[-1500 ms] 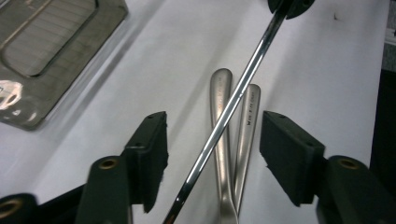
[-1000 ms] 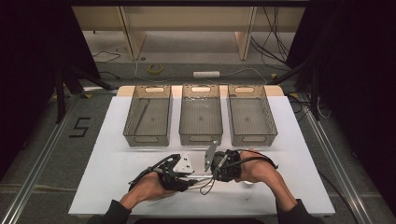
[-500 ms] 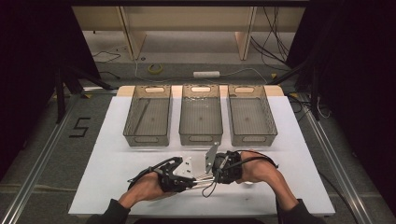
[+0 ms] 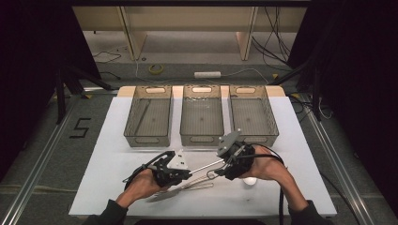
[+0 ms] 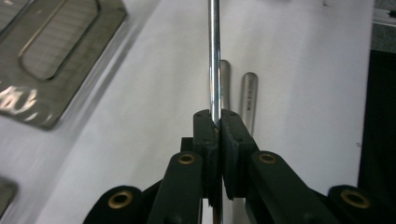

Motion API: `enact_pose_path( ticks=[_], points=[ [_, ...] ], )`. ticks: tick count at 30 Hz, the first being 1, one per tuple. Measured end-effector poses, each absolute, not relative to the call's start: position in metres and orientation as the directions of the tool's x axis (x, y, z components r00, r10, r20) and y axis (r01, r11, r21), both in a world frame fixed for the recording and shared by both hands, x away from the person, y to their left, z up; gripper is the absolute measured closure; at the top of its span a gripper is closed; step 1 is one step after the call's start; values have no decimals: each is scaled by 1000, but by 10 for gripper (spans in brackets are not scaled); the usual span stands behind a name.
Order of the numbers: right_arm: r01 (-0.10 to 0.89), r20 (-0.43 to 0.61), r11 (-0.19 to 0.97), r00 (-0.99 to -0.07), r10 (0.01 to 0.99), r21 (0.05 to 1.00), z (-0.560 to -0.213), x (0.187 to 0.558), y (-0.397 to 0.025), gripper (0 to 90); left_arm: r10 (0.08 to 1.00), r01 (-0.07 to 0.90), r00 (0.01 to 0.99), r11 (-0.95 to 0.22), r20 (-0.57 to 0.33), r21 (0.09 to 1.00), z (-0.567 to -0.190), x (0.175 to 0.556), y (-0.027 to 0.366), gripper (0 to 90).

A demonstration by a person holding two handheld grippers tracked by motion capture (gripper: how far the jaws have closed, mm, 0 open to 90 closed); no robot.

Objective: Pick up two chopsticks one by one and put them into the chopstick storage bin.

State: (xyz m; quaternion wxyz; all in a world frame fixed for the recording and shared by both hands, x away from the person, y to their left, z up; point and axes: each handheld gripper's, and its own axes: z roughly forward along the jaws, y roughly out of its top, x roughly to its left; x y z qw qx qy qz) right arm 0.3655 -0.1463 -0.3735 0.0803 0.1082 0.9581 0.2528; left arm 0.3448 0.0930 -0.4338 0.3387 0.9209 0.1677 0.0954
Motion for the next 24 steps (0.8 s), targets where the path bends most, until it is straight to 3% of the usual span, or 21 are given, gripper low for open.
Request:
enact_pose_path(
  ticks=[5, 12, 24],
  points=[
    [243, -99, 760, -922, 374, 603, -370, 369, -158, 379, 433, 291, 900, -688, 55, 665, -433, 349, 99, 854],
    [359, -97, 588, -792, 603, 725, -376, 374, -182, 344, 523, 348, 850, -646, 62, 680, -431, 357, 111, 854],
    [479, -13, 467, -688, 725, 743, -401, 375, -207, 296, 621, 414, 783, -550, 24, 725, -423, 364, 128, 854]
  ],
)
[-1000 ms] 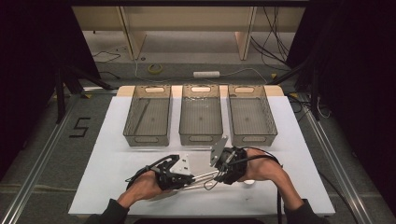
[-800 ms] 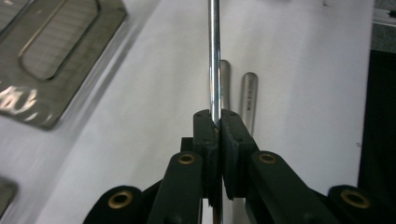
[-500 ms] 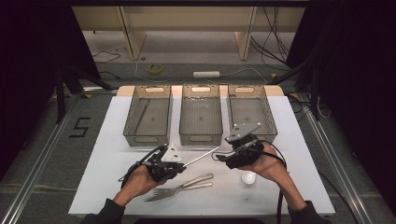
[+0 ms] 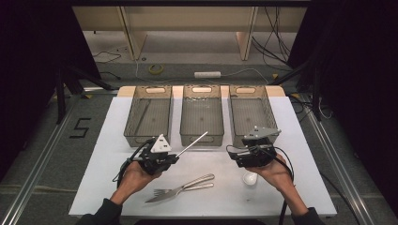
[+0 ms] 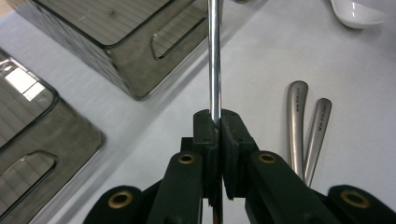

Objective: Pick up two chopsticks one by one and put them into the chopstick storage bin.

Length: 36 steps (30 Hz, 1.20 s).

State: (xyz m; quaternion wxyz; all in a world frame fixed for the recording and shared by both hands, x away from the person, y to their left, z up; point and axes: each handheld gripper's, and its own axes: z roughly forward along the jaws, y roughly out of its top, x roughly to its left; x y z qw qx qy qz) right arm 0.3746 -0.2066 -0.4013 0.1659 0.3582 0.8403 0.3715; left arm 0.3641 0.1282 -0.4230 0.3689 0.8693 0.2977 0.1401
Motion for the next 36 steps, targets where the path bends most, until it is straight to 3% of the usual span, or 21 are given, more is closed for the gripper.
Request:
enact_pose_path(
  ticks=[17, 36],
  points=[
    [536, 34, 399, -627, 778, 744, -420, 366, -228, 284, 716, 470, 698, -441, -16, 764, -408, 380, 151, 854],
    [542, 52, 392, -631, 774, 744, -429, 347, -233, 270, 847, 551, 523, -248, -98, 797, -396, 436, 190, 854]
  ],
)
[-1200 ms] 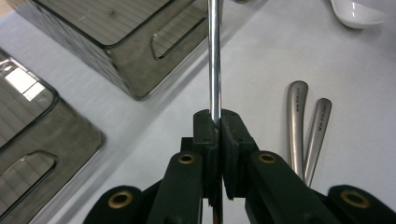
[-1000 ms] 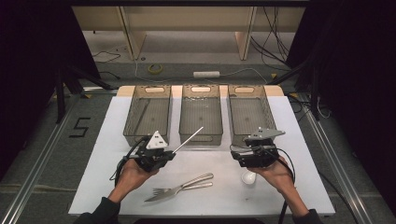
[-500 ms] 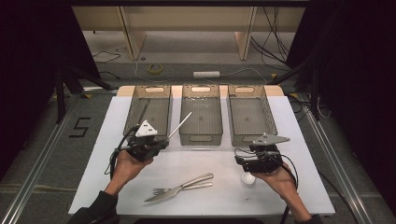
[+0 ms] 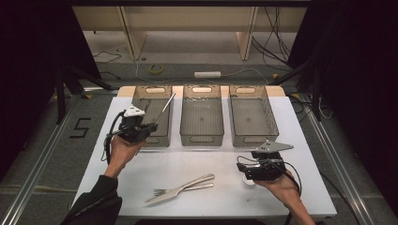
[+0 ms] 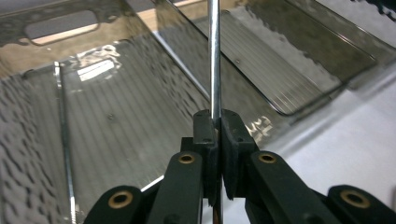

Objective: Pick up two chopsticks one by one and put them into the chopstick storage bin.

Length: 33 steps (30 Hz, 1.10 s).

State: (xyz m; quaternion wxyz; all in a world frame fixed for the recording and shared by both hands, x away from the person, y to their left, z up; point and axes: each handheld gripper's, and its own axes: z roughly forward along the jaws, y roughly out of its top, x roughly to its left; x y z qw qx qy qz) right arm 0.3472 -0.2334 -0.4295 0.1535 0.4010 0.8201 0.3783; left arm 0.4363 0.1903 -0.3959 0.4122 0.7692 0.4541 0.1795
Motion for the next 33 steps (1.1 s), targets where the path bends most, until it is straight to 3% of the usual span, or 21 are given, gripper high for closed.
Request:
enact_pose_path(
  ticks=[33],
  points=[
    [535, 60, 411, -659, 749, 738, -434, 339, -232, 268, 931, 639, 344, -135, -125, 758, -394, 517, 216, 854]
  ],
)
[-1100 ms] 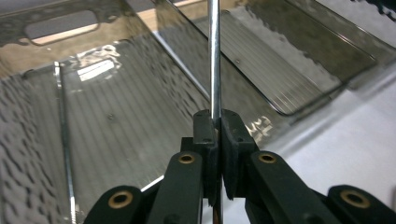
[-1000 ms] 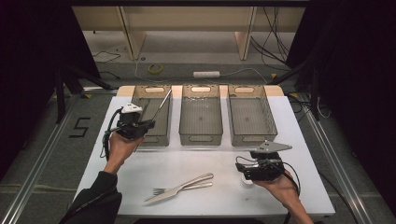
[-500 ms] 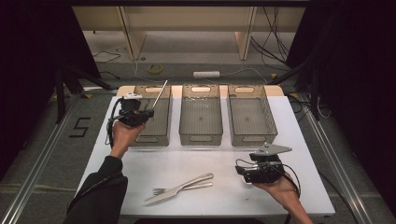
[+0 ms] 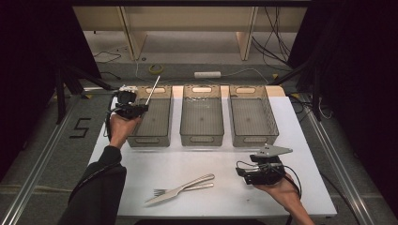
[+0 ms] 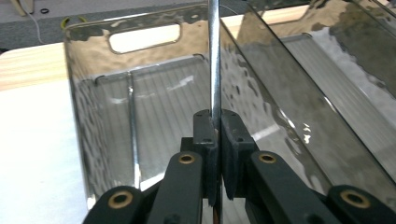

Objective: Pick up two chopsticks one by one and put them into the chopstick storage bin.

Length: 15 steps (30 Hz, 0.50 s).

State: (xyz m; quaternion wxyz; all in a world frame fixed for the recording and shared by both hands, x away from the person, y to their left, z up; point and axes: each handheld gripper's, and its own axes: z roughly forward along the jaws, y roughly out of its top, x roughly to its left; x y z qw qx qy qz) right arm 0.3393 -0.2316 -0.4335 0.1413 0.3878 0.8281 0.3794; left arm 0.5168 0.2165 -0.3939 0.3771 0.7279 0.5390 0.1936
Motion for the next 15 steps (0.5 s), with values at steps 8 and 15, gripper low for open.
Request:
enact_pose_path(
  ticks=[8, 15],
  points=[
    [532, 63, 412, -665, 745, 740, -434, 339, -231, 265, 939, 648, 324, -132, -114, 750, -397, 524, 219, 853],
    [528, 63, 414, -669, 740, 742, -433, 339, -230, 254, 942, 666, 316, -136, -112, 734, -410, 526, 219, 852]
  ],
)
